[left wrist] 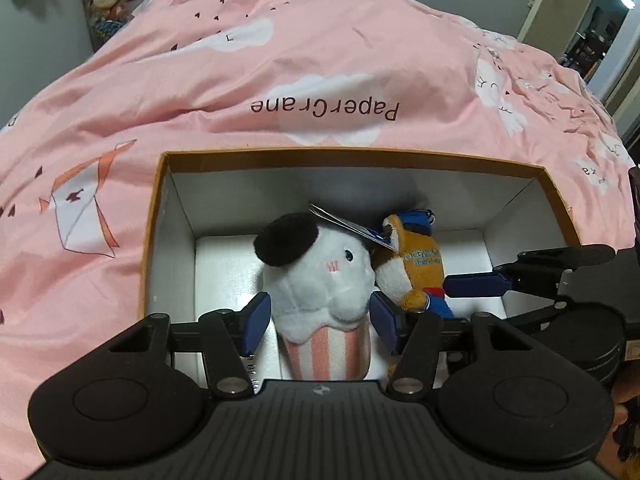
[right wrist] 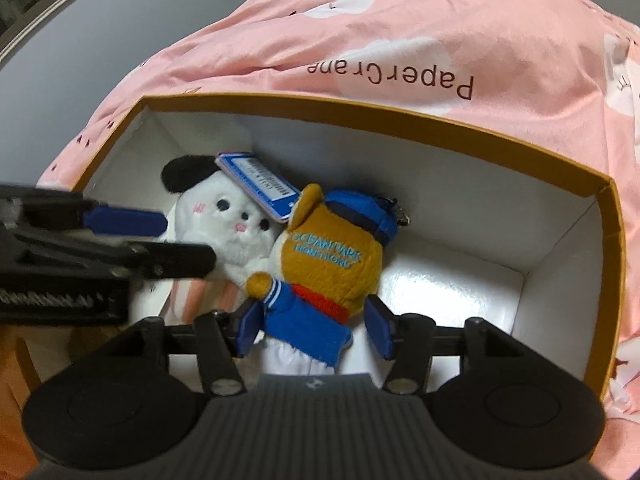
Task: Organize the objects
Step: 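Lower both plush toys into the box and open both grippers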
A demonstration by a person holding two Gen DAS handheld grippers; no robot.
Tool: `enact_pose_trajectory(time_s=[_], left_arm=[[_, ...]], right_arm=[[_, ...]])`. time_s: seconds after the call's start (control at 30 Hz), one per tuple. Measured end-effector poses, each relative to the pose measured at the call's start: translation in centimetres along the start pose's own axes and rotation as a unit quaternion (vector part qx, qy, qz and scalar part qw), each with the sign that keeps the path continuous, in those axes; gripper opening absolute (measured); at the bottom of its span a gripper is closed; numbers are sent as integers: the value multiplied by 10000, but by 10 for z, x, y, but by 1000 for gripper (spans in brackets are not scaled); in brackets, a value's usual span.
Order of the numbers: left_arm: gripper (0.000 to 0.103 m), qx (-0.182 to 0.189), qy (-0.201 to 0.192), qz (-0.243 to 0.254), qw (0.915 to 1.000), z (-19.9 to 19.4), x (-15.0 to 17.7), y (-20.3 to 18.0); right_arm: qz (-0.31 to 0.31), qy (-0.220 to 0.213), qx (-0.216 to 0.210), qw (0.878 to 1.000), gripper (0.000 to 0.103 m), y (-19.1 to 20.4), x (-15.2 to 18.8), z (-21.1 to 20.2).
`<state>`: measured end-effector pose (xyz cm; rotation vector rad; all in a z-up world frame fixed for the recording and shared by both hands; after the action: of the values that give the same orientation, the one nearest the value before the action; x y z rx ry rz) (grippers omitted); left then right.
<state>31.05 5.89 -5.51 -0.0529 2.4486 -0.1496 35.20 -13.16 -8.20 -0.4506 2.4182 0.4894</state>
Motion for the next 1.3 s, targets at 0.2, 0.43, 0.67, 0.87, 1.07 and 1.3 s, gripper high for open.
enact_pose_trajectory(time_s=[0.2, 0.43, 0.67, 0.87, 1.07, 1.3], left_arm=[[62, 95, 9, -28, 10000, 9, -2, 1], [48, 83, 2, 57, 9999, 12, 1, -3], [45, 117, 74, 241, 9996, 14, 7, -3], [43, 151, 142, 253, 9995, 13, 8, -1], [39, 176, 199, 321, 9991, 15, 7, -2], [39, 117, 180, 309, 9993, 18, 8, -1]], right_arm=[[-98, 28, -28, 9999, 61, 5, -1, -7], [6, 206, 200, 9996, 47, 4, 2, 3], [938, 87, 100, 9955, 39, -19, 5, -1], [766, -74, -217, 9968, 37, -6, 0, 7], [91, 16, -120, 9999, 37, 9, -5, 12], [195, 181, 6, 9996, 39, 1, -4, 12]])
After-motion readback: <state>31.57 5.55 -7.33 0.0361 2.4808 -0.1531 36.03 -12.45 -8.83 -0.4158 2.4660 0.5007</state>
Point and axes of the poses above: each gripper's, at about its wrist camera, not at the fingertips, and z roughly the way its jaws point, y to its left, x to its underside, the point moved 4 cm from there along z, roughly the way its jaws point, and after that the axes turned 10 degrees about -y, right-handed, at the moved point
